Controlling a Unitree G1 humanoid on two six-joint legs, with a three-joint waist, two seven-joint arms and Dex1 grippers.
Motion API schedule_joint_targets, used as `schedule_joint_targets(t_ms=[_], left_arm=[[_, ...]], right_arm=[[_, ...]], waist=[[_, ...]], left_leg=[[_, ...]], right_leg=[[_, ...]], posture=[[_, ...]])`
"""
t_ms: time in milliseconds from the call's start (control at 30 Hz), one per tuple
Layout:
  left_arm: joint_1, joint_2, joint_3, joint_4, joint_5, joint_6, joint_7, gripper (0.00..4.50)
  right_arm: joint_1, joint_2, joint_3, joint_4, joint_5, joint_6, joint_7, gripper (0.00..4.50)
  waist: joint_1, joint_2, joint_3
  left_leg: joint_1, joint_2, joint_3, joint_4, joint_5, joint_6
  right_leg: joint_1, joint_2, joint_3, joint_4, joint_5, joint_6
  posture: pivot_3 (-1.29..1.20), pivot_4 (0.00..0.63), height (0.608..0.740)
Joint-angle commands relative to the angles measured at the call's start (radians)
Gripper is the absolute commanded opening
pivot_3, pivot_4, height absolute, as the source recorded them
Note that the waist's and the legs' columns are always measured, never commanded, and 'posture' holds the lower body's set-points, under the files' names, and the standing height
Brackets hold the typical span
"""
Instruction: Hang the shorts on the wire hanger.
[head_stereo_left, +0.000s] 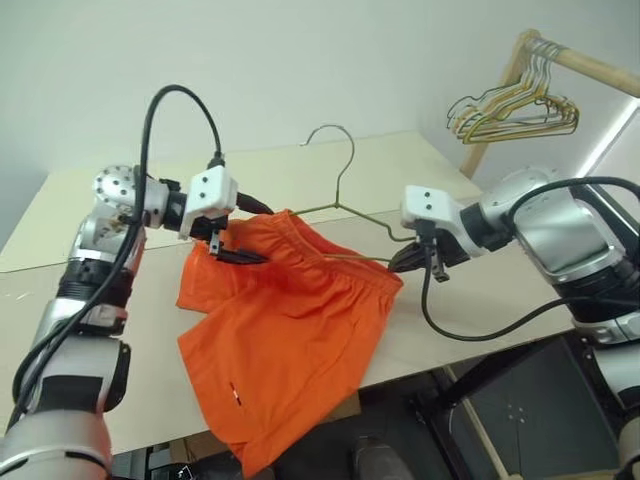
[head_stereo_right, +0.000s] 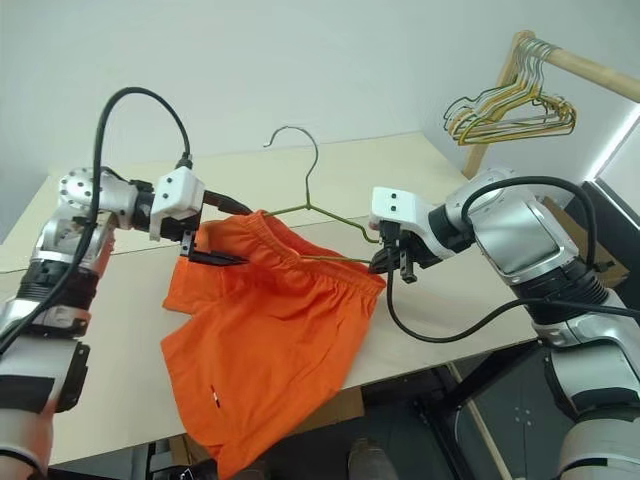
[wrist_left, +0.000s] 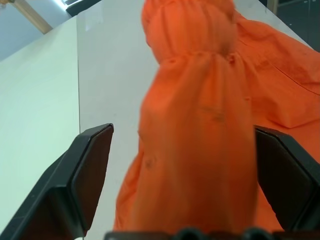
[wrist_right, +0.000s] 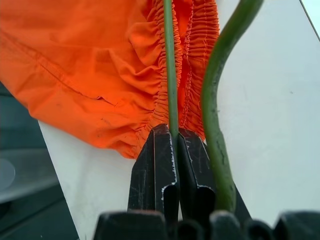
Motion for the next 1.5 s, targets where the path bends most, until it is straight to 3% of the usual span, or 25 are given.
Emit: schedule_joint_targets(t_ms=[33,133,567,600,700,800,1133,1300,1500], left_arm=[[-0.048,-0.016,-0.023,0.037,0.023,-0.029,-0.054,4.48],[-0.044,-0.021,-0.042,0.055,0.048,-0.064,-0.085,3.94],[-0.006,-0.026,-0.013,0.023,0.046,-0.057,-0.054,0.18],[-0.001,-0.026,-0.009,0.016,0.049,-0.058,-0.040,0.06],[0.009,-0.028,0.000,-0.001,0.051,-0.039,-0.010,0.06],[0.020,-0.024,0.018,-0.025,0.028,0.010,-0.004,0.00],[0.106,0.018,0.068,-0.127,-0.014,0.127,0.023,0.00],[0.132,0.018,0.081,-0.166,-0.026,0.165,0.053,0.00],[0.150,0.020,0.087,-0.196,-0.031,0.189,0.064,0.00]], right_arm=[[-0.043,-0.002,-0.015,-0.024,-0.016,-0.025,0.018,0.00],[-0.049,0.003,-0.017,-0.023,-0.023,-0.027,0.025,0.00],[-0.034,0.010,-0.038,-0.055,-0.018,-0.044,0.025,0.00],[-0.028,0.012,-0.043,-0.059,-0.016,-0.052,0.021,0.00],[-0.006,0.020,-0.067,-0.071,-0.006,-0.071,0.002,0.00],[0.026,0.009,-0.091,-0.079,-0.006,-0.069,-0.018,0.78],[0.111,-0.066,-0.377,0.064,0.039,0.050,-0.219,4.34],[0.338,-0.061,-0.535,0.015,0.120,0.003,-0.257,4.45],[0.537,0.027,-0.573,-0.076,0.210,0.017,-0.306,4.45]], waist=[[-0.008,0.000,0.000],[-0.019,0.000,0.000],[-0.037,0.000,0.000],[-0.037,0.000,0.000],[-0.036,0.000,0.000],[-0.036,0.000,0.000],[-0.031,0.000,0.000],[-0.029,0.000,-0.001],[-0.035,0.000,-0.001]], left_leg=[[-0.003,0.000,0.000,0.001,0.000,0.000],[-0.006,-0.002,0.000,0.001,0.000,0.000],[-0.006,-0.003,-0.001,0.001,0.000,0.000],[-0.006,-0.003,-0.001,0.002,0.000,0.000],[-0.006,-0.004,-0.001,0.002,0.000,0.000],[-0.006,-0.004,-0.001,0.002,0.000,0.000],[-0.006,-0.005,-0.001,0.002,0.000,-0.001],[-0.006,-0.006,-0.001,0.002,0.000,-0.001],[-0.004,-0.008,-0.001,0.002,0.000,0.000]], right_leg=[[-0.005,0.000,0.000,0.002,0.000,0.000],[-0.011,-0.002,0.001,0.012,0.000,0.001],[-0.011,-0.004,0.000,0.014,0.000,0.001],[-0.011,-0.005,0.000,0.014,0.000,0.001],[-0.011,-0.005,0.000,0.014,-0.001,0.002],[-0.011,-0.006,0.000,0.014,-0.001,0.002],[-0.010,-0.008,0.000,0.014,-0.001,0.002],[-0.009,-0.009,0.000,0.014,-0.001,0.003],[-0.008,-0.011,0.001,0.014,-0.002,0.004]], posture=[[-0.15,0.000,0.740],[-0.15,0.000,0.740],[-0.15,0.000,0.740],[-0.15,0.000,0.740],[-0.15,0.000,0.740],[-0.15,0.000,0.740],[-0.15,0.000,0.740],[-0.15,0.000,0.740],[-0.14,0.000,0.740]])
